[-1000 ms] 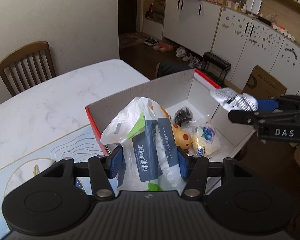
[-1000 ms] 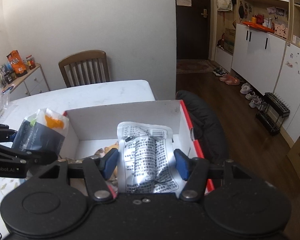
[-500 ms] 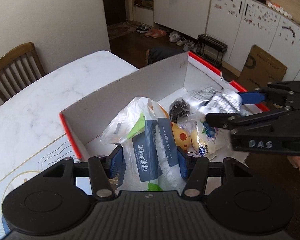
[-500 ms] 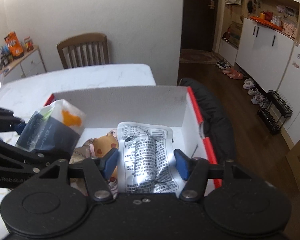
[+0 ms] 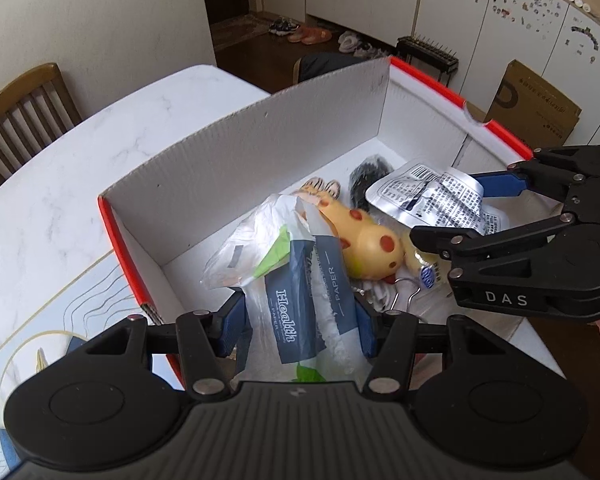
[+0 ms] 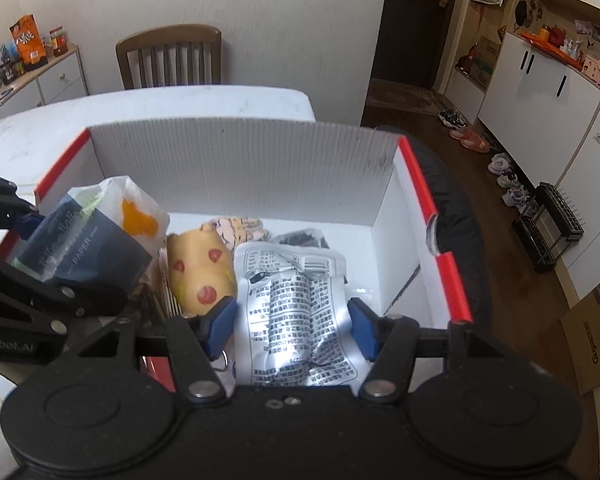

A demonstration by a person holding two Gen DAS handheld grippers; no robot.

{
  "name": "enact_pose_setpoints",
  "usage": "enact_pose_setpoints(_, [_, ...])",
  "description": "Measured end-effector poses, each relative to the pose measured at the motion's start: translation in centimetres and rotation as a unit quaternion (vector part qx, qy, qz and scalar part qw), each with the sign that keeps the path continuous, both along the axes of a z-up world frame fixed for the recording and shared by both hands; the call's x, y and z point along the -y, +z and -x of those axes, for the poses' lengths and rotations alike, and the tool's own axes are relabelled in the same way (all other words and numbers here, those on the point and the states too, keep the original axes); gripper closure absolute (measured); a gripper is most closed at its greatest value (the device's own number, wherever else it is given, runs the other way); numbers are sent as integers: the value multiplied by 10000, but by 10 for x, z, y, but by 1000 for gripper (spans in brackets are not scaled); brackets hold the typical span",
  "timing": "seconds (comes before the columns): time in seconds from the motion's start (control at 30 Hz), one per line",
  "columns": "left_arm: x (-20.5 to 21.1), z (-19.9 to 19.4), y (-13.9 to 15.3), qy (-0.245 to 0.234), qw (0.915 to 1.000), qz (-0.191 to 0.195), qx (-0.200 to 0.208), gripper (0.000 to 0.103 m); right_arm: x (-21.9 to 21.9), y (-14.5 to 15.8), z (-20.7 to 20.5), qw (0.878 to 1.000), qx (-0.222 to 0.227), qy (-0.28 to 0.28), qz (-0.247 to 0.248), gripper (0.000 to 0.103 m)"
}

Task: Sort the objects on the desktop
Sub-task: 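Open both tools to drop the tissue pack and foil packet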

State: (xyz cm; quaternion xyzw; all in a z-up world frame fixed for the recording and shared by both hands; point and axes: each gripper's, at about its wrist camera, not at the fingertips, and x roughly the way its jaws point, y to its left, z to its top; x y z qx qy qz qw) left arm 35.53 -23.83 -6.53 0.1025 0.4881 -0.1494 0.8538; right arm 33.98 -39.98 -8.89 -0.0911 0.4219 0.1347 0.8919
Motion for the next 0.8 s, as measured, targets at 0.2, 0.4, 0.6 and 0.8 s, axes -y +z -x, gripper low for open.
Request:
enact_pose_setpoints(0.2, [2, 0, -7, -76, 9999, -90, -90, 48, -2, -11, -4, 9998, -194, -39, 21, 43])
enact_pose_setpoints(0.4, [2, -7, -9, -110, 9997, -132, -185, 45, 3, -12, -6, 9996, -262, -73, -51, 40])
enact_pose_setpoints(0.6, [-2, -9, -8, -136, 9996, 47, -254, 36, 4, -11, -4, 9995, -272, -77, -129, 36])
enact_pose_setpoints(0.8, [-4, -4, -3, -151, 9997, 149, -136, 32, 7, -3, -1, 9994, -174, -97, -293, 29])
